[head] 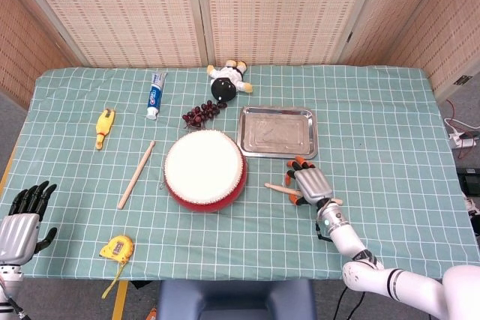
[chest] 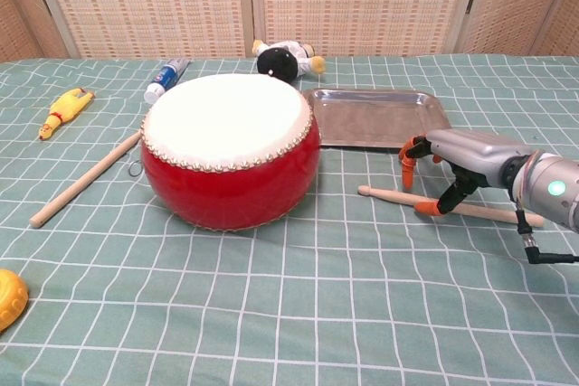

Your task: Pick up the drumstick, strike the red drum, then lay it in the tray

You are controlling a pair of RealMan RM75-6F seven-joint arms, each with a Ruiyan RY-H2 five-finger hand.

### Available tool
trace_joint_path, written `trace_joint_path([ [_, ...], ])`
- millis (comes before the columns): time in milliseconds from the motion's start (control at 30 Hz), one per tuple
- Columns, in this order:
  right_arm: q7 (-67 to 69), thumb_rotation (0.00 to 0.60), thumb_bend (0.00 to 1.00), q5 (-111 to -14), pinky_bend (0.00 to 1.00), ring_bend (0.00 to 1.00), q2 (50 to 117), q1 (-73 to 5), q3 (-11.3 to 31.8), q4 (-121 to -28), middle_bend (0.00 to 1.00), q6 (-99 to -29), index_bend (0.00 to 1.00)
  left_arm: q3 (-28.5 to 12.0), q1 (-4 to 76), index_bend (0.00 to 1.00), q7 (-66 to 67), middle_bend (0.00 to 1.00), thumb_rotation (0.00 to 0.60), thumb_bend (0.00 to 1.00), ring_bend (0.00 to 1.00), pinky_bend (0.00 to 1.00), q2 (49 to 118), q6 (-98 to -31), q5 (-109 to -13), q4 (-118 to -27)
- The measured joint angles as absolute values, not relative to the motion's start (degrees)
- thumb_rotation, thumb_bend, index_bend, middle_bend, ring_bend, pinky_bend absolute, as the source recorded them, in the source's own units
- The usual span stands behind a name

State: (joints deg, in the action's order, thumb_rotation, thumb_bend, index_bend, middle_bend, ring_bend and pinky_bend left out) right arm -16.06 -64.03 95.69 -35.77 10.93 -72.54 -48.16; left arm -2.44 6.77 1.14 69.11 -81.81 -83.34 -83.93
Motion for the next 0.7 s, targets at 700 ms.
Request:
trace_joint_path([
  [700, -15.0, 0.600, 0.44, -64.1, 0.17, 0.05, 95.3, -35.9, 9.8, -73.7, 0.15, -51.1, 0.57, -2.1, 6.4, 0.00, -0.2, 0.00, 0.600, 0.27, 0.00, 0.03, 69.6, -81.9, -83.5, -82.6],
])
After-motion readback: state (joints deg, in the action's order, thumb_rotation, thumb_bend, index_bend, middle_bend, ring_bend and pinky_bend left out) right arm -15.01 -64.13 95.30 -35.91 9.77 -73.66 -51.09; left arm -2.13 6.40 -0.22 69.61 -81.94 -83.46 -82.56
